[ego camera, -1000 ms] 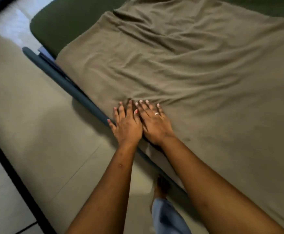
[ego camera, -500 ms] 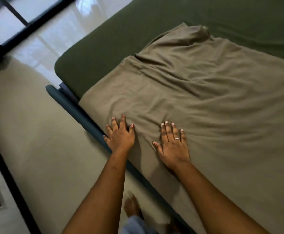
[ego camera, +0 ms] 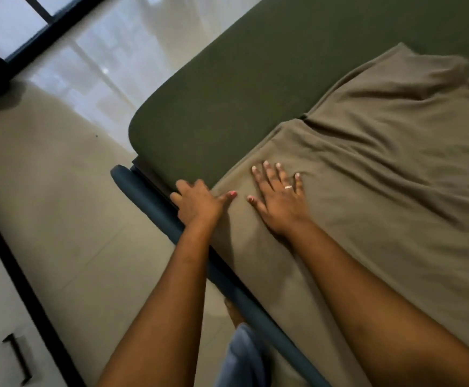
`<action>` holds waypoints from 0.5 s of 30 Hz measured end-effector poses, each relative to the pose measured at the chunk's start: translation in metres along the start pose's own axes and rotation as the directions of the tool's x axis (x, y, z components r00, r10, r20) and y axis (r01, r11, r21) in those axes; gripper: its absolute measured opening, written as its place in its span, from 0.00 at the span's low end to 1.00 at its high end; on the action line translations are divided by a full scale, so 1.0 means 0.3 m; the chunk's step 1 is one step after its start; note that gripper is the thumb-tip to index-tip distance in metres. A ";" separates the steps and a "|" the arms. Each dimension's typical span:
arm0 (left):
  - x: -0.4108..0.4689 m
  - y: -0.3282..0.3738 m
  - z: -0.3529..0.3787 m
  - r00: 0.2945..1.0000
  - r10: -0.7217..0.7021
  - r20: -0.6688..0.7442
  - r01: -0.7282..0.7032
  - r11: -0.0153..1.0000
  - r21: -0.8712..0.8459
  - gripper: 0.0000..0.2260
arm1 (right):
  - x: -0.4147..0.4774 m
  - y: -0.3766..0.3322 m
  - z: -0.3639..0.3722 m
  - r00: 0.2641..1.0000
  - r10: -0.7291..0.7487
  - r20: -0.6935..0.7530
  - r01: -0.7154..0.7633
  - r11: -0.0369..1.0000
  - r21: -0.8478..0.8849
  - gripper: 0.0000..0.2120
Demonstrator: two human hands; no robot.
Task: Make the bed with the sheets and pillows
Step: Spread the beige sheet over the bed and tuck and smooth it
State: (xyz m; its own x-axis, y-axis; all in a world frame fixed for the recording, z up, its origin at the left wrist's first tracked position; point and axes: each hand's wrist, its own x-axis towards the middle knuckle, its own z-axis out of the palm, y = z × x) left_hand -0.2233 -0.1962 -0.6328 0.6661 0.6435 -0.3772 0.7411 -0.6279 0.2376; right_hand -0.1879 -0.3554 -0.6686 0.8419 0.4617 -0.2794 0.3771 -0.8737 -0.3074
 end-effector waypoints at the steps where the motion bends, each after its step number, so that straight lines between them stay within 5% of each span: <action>1: 0.026 -0.001 -0.010 0.997 0.042 0.061 -0.047 0.996 0.078 0.28 | 0.064 -0.037 -0.005 1.000 0.022 -0.001 -0.022 1.000 -0.001 0.30; 4: 0.073 -0.004 -0.028 0.938 0.214 0.273 -0.247 0.965 0.090 0.18 | 0.175 -0.120 -0.013 0.997 0.083 -0.004 -0.083 0.996 -0.020 0.27; 6: 0.117 -0.037 -0.066 0.839 0.343 0.423 -0.303 0.939 -0.161 0.15 | 0.211 -0.170 -0.012 0.991 0.134 -0.017 -0.134 0.991 -0.013 0.25; 9: 0.169 -0.123 -0.123 0.671 0.446 0.592 -0.205 0.879 -0.430 0.15 | 0.218 -0.261 0.003 0.988 0.147 -0.040 -0.146 0.989 0.011 0.25; 15: 0.167 -0.184 -0.103 0.757 0.375 0.536 -0.306 0.927 -0.217 0.16 | 0.220 -0.345 0.017 0.993 0.119 0.013 -0.119 0.993 -0.015 0.28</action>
State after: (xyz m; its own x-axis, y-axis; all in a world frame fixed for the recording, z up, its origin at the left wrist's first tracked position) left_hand -0.2281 -0.1157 -0.6372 0.7369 0.0169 -0.6757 0.5015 -0.6840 0.5298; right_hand -0.1732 -0.2336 -0.6598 0.8755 0.3564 -0.3262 0.2801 -0.9245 -0.2583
